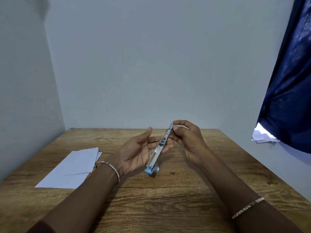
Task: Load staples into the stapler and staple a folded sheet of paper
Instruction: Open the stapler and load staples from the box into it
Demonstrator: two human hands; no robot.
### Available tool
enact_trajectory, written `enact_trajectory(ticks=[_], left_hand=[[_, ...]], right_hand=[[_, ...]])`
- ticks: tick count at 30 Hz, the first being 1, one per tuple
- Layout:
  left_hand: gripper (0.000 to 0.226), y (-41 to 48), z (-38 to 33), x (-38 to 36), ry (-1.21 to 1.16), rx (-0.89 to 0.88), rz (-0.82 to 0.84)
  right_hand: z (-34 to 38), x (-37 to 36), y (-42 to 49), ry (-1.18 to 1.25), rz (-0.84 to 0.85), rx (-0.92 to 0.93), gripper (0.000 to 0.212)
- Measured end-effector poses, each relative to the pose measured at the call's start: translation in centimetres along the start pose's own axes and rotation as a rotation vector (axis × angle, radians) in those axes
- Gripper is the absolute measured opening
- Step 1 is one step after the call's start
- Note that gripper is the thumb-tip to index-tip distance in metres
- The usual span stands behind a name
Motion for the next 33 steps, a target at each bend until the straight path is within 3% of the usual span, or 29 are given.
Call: enact_trajectory(ticks=[4, 8, 12, 15, 33], left_hand=[[0.049, 0.7, 0.8, 0.4, 0.074, 0.007, -0.124], [0.045, 0.9, 1.0, 0.4, 0.19, -0.06, -0.163], [0.038, 1.0, 1.1, 0.4, 0.19, -0.112, -0.208], [0.036, 0.8, 0.8, 0.4, 0.207, -0.175, -0.243], [0.032, 0.6, 1.6, 0.3, 0.185, -0.304, -0.361]], right_hand=[[0.0, -0.8, -0.4, -0.053, 0.065, 0.015, 0.013], [-0.3, -1.6, -1.0, -0.198, 0.102, 0.092, 0.009], [0.2, -2.1, -1.9, -0.663, -0.086, 0.404, 0.006], [0.4, -2.7, -2.4, -0.813, -0.081, 0.577, 0.002], [0.1, -3.3, -2.7, -0.778, 0.102, 0.475, 0.013]])
Point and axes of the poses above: each hand's wrist, its own y-axis towards the middle knuckle, its own x-axis out of the back of the hand, z = x × y, the point moved 2 cm from there along y, towards the middle knuckle, and after that the axes turned 15 degrees about -y, right-handed, at the moved point
